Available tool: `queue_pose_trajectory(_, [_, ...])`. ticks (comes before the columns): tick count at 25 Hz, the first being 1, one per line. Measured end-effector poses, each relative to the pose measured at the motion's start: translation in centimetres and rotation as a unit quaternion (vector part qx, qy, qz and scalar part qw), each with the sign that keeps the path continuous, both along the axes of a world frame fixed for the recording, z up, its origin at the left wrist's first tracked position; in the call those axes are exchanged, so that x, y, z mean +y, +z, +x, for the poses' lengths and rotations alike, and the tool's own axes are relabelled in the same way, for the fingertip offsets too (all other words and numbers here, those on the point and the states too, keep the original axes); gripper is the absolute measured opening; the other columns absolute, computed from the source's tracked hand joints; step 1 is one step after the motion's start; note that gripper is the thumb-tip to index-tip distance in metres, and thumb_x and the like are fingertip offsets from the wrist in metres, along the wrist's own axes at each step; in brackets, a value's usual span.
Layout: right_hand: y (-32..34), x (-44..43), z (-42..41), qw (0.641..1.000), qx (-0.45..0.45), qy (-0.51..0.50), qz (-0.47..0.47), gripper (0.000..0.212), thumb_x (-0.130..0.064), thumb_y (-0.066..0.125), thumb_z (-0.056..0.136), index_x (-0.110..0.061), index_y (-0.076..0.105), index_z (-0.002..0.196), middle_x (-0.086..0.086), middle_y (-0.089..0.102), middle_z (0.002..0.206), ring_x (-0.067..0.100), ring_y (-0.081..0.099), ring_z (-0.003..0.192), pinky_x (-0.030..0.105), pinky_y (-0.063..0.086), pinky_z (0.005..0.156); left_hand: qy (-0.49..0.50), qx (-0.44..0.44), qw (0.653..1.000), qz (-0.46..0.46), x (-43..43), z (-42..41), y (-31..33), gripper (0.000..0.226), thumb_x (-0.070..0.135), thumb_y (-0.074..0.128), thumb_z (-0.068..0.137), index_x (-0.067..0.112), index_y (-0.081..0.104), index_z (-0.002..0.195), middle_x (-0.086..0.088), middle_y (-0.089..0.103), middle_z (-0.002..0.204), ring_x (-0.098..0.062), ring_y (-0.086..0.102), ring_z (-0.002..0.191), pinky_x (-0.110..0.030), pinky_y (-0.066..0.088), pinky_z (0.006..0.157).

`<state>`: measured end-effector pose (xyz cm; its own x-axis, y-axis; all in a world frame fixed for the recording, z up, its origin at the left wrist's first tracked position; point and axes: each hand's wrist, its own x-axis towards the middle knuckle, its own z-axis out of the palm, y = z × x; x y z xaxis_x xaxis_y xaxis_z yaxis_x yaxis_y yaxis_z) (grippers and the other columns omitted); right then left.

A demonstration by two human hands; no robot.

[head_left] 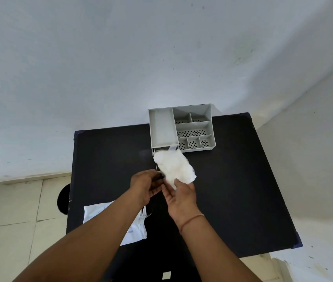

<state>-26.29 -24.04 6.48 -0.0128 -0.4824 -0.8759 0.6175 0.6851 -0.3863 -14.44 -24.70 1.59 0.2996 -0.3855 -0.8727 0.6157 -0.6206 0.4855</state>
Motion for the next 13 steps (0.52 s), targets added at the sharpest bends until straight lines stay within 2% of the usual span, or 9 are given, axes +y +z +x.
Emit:
queue_pose_trajectory(2, [-0.3,0.0,0.6,0.997,0.037,0.061,0.01,0.032,-0.014,0.05,0.106,-0.027,0.062,0.133,0.01,0.072,0.127,0.033,0.072,0.106,0.046,0.061,0.081,-0.002,-0.019,1.0,-0.001,-0.4,0.2,0.1,0.019,0.007,0.07,0.096,0.008,0.074,0.114,-0.015,0.078,0.092,-0.026,0.073,0.075,-0.04,0.063,0.066])
queue_pose_trajectory(4, [-0.7,-0.1,-0.2,0.988,0.093,0.12,0.012,0.024,-0.024,0.056,0.105,-0.024,0.066,0.126,0.009,0.072,0.122,0.028,0.069,0.105,0.048,0.06,0.087,-0.005,-0.026,1.0,-0.003,-0.5,0.4,0.0,0.018,0.005,0.07,0.095,0.009,0.073,0.113,-0.016,0.078,0.095,-0.027,0.073,0.079,-0.041,0.063,0.069])
queue_pose_trajectory(7, [-1.2,-0.6,-1.6,0.977,0.166,0.133,-0.037,0.019,-0.019,0.066,0.101,-0.016,0.069,0.119,0.014,0.074,0.119,0.027,0.073,0.098,0.04,0.065,0.072,-0.04,-0.048,0.998,0.0,-0.3,0.7,-0.5,0.021,0.004,0.062,0.099,0.01,0.07,0.117,-0.018,0.079,0.106,-0.027,0.073,0.082,-0.04,0.063,0.066])
queue_pose_trajectory(9, [-1.1,-1.2,-1.8,0.964,0.206,0.147,-0.079,0.023,-0.009,0.067,0.099,-0.015,0.066,0.121,0.012,0.072,0.119,0.03,0.075,0.102,0.035,0.066,0.066,-0.065,-0.059,0.996,-0.002,0.0,0.6,-0.6,0.021,0.005,0.059,0.101,0.011,0.07,0.118,-0.016,0.078,0.105,-0.023,0.07,0.075,-0.041,0.065,0.068])
queue_pose_trajectory(11, [-0.9,-1.7,-1.4,0.965,0.196,0.148,-0.087,0.031,-0.001,0.065,0.098,-0.014,0.063,0.126,0.014,0.07,0.12,0.034,0.076,0.101,0.033,0.066,0.062,-0.078,-0.058,0.995,-0.009,0.3,0.6,-0.6,0.019,0.005,0.058,0.101,0.012,0.07,0.115,-0.013,0.078,0.1,-0.019,0.067,0.068,-0.041,0.066,0.07])
queue_pose_trajectory(13, [-0.5,-2.0,-0.6,0.979,0.146,0.132,-0.054,0.034,0.005,0.06,0.099,-0.01,0.06,0.13,0.019,0.072,0.116,0.031,0.077,0.086,0.031,0.066,0.059,-0.082,-0.052,0.995,-0.015,0.5,0.7,-0.6,0.021,0.004,0.06,0.099,0.011,0.071,0.115,-0.012,0.079,0.096,-0.018,0.067,0.066,-0.039,0.064,0.067])
